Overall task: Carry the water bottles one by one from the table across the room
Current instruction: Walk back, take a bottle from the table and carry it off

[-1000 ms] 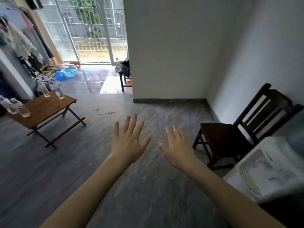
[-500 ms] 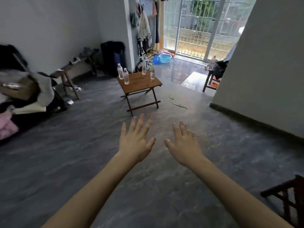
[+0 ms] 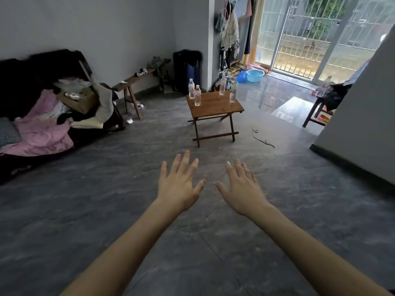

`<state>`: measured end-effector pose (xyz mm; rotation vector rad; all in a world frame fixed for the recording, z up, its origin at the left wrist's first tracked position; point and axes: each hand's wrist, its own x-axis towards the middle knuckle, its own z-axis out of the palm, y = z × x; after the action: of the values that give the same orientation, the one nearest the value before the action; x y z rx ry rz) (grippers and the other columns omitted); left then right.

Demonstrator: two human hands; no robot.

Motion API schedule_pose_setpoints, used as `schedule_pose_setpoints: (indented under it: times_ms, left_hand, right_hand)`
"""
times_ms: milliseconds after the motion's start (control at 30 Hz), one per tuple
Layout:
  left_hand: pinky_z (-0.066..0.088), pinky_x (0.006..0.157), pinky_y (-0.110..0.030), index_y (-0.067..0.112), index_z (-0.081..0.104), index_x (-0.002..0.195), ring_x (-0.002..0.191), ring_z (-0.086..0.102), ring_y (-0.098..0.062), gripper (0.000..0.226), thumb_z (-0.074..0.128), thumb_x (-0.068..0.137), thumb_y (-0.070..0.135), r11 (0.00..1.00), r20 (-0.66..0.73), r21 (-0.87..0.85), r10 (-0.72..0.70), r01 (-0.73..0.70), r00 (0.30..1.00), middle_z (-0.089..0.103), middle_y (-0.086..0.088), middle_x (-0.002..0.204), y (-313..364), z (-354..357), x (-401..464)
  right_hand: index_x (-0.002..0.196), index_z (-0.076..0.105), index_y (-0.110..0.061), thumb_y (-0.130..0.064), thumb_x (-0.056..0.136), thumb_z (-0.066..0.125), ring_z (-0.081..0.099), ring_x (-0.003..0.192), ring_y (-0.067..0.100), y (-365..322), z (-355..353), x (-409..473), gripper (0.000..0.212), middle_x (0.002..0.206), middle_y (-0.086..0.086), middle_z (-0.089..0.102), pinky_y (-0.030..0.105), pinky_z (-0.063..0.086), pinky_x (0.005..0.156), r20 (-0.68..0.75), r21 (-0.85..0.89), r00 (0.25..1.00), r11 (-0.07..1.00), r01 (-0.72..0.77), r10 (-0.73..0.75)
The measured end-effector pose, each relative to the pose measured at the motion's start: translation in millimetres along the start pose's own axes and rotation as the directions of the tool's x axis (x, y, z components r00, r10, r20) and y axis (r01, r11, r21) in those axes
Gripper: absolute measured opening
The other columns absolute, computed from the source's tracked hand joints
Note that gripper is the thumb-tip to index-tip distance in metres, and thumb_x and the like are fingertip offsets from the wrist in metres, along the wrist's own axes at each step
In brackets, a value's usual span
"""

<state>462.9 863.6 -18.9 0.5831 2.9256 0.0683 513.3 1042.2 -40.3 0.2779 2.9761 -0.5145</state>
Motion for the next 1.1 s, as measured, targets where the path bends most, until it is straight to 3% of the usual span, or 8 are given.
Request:
schedule_pose_setpoints:
  times_ms: [467, 1100]
  left_hand:
    - [-0.011, 0.124, -0.051, 0.033, 0.002, 0.163, 0.157, -0.017, -0.019, 0.069, 0.024, 0.104, 0.062, 0.994, -0.024, -0.032, -0.105, 0.104, 0.994, -0.021, 0.004, 0.17, -32, -9, 68]
    - [-0.012, 0.125, -0.051, 0.032, 0.004, 0.163, 0.157, -0.016, -0.018, 0.07, 0.023, 0.103, 0.062, 0.992, -0.062, -0.059, -0.117, 0.113, 0.991, -0.019, 0.003, 0.17, -152, -73, 294]
  right_hand:
    - [0.16, 0.006, -0.021, -0.058, 0.1, 0.032, -0.005, 0.154, 0.027, -21, -1, 91, 0.075, 0.168, 0.009, -0.004, 0.047, 0.005, 0.125, 0.109, 0.003, 0.983, 0.989, 0.15, -0.15]
    - [0.16, 0.008, -0.024, -0.06, 0.099, 0.033, -0.005, 0.154, 0.025, -91, -53, 337, 0.075, 0.168, 0.006, -0.003, 0.047, 0.007, 0.125, 0.073, 0.012, 0.981, 0.983, 0.181, -0.181]
